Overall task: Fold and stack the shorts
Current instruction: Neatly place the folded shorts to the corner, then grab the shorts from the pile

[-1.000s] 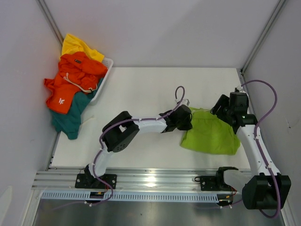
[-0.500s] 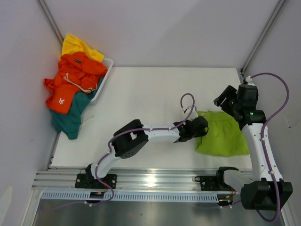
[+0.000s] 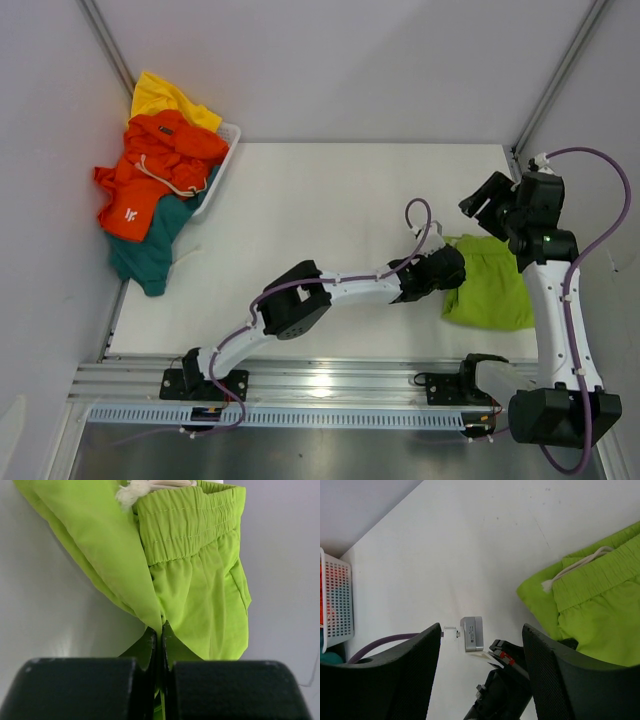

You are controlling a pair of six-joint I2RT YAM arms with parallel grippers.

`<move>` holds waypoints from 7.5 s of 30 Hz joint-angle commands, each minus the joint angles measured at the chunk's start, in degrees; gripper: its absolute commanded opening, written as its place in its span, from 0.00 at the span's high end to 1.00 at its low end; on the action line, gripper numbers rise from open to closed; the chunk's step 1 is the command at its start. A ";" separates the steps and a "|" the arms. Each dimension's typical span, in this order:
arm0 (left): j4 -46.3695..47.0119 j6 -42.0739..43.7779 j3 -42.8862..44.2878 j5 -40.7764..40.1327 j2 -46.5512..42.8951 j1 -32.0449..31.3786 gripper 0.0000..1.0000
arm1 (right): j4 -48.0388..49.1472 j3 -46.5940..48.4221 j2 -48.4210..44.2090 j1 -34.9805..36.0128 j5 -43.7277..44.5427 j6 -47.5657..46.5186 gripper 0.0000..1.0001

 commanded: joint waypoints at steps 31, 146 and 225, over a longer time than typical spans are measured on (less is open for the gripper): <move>-6.62 12.44 -45.89 -3.55 -46.55 6.67 0.01 | 5.86 -4.58 -8.93 -1.84 -10.11 -1.44 0.09; -10.93 2.07 6.66 7.95 -15.27 82.09 1.00 | 53.51 -43.19 -5.60 40.97 17.93 -8.03 0.01; -6.54 9.72 1.28 13.84 -22.94 81.47 0.01 | 52.63 -44.24 -8.76 40.00 18.28 -8.03 0.01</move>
